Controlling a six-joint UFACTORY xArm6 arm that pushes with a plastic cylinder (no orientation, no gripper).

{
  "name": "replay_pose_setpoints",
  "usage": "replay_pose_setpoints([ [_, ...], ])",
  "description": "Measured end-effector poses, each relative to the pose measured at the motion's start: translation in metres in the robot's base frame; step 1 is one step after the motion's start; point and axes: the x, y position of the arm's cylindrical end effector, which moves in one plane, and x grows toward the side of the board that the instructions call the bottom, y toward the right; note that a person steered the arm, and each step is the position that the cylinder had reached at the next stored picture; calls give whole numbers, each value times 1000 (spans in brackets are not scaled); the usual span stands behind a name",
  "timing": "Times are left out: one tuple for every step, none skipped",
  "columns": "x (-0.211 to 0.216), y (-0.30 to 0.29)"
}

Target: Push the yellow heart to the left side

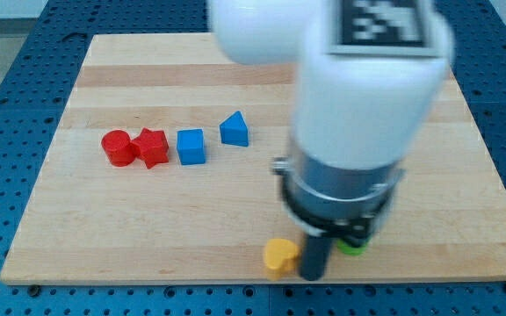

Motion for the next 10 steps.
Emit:
replay_pose_setpoints([
  [-50, -17],
  [-65, -14],
  [-46, 6],
  [-22, 20],
  [-3, 15],
  [2, -20],
  [-1, -117],
  [-40, -140],
  [-49, -141],
  [-14, -172],
])
